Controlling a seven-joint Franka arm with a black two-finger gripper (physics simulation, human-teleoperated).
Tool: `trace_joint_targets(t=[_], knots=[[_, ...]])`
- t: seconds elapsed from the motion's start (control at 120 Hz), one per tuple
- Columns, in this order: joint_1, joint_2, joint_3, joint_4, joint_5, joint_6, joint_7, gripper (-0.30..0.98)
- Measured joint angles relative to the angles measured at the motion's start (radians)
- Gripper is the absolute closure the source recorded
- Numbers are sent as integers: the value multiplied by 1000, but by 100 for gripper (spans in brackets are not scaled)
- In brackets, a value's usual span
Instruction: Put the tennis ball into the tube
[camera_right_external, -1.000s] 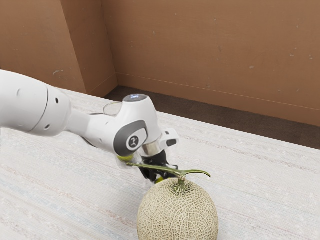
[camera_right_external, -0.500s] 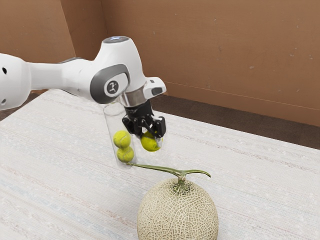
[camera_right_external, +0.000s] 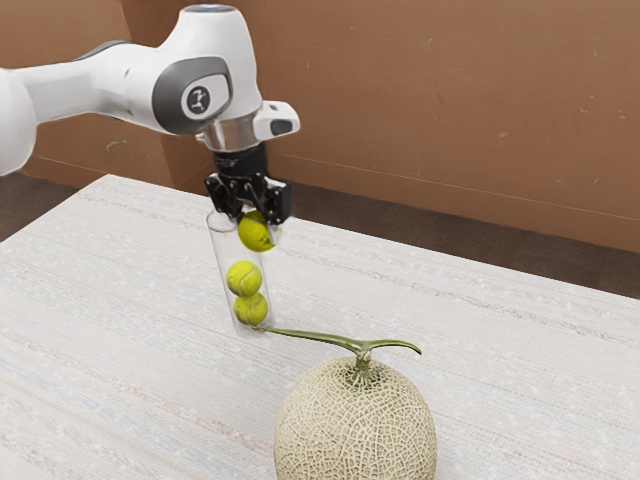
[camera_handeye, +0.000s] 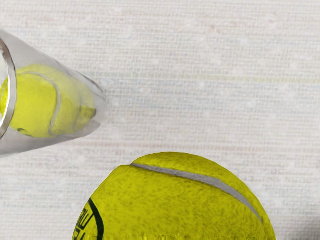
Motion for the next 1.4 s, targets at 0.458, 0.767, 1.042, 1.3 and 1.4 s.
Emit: trace_joint_targets(t=[0.458,0.767,1.042,1.3,1.4], knots=[[17,99,106,154,14,-30,140,39],[60,167,115,229,43,-28,216,36],[68,184,114,240,52,-32,259,36],[68,169,108,212,50,-48,285,32],[68,169,108,210,46,-52,293,23]])
